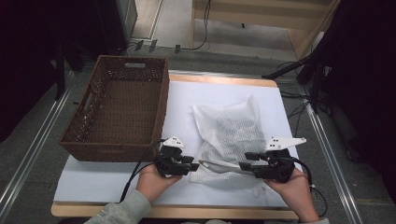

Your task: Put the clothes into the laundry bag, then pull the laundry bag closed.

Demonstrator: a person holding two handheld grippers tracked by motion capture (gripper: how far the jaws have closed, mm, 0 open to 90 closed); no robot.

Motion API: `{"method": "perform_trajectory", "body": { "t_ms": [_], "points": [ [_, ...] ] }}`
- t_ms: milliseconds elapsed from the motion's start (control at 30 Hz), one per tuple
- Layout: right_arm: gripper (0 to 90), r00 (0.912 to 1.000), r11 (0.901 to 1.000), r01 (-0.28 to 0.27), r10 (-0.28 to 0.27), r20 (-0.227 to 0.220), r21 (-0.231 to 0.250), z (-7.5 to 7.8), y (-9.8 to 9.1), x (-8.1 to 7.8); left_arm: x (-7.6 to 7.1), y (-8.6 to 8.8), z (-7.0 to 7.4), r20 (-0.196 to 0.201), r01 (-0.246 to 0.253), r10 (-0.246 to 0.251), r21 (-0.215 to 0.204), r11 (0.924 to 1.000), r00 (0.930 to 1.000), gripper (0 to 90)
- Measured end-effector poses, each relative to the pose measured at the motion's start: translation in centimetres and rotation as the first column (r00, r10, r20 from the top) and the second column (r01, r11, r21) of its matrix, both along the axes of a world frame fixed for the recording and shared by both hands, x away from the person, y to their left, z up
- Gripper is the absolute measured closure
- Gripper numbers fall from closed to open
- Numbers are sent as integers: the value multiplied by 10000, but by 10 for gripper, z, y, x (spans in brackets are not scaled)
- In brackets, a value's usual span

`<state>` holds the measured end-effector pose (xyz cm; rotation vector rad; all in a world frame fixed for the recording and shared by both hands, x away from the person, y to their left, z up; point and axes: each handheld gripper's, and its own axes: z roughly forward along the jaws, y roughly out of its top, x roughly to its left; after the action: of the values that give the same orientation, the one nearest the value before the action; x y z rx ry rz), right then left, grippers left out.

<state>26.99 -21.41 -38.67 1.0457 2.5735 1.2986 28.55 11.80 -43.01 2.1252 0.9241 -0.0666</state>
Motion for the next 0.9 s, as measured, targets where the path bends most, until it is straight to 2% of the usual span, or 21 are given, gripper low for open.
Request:
{"method": "perform_trajectory", "body": {
  "t_ms": [133, 267, 333, 433, 500, 633, 733, 800, 900],
  "points": [
    [599, 10000, 10000, -35, 35, -21, -48, 3, 11, 1, -1, 3, 3, -18, -43, 43, 26, 10000, 10000, 526],
    [623, 9999, 9999, -149, 149, -30, -44, 2, 22, 5, -2, 6, 7, -89, -93, 92, -156, 9998, 9999, 483],
    [633, 9998, 9998, -199, 199, -42, 51, 2, 27, 7, -3, 7, 9, 108, -159, 160, -87, 9998, 9998, 468],
    [645, 9995, 9996, -286, 286, -136, 43, 2, 36, 10, -3, 7, 13, 427, -203, 193, 240, 9995, 9989, 464],
    [645, 9992, 9992, -390, 390, -97, -31, 0, 41, 12, -2, 8, 14, 389, -163, 156, 175, 9997, 9991, 464],
    [645, 9982, 9983, -575, 572, -194, -117, -5, 51, 18, 1, 11, 15, 60, -118, 118, -6, 9999, 9999, 459],
    [645, 9977, 9976, -656, 653, -180, -199, -8, 57, 22, 1, 12, 16, 75, -182, 182, 15, 9998, 9998, 460],
    [652, 9988, 9986, -450, 445, -189, -276, -7, 60, 23, 2, 12, 17, 42, -153, 153, 4, 9999, 9999, 457],
    [661, 9986, 9987, -474, 470, -242, -190, -6, 65, 25, 2, 13, 18, 55, -186, 186, -40, 9998, 9998, 444]
  ]
}}
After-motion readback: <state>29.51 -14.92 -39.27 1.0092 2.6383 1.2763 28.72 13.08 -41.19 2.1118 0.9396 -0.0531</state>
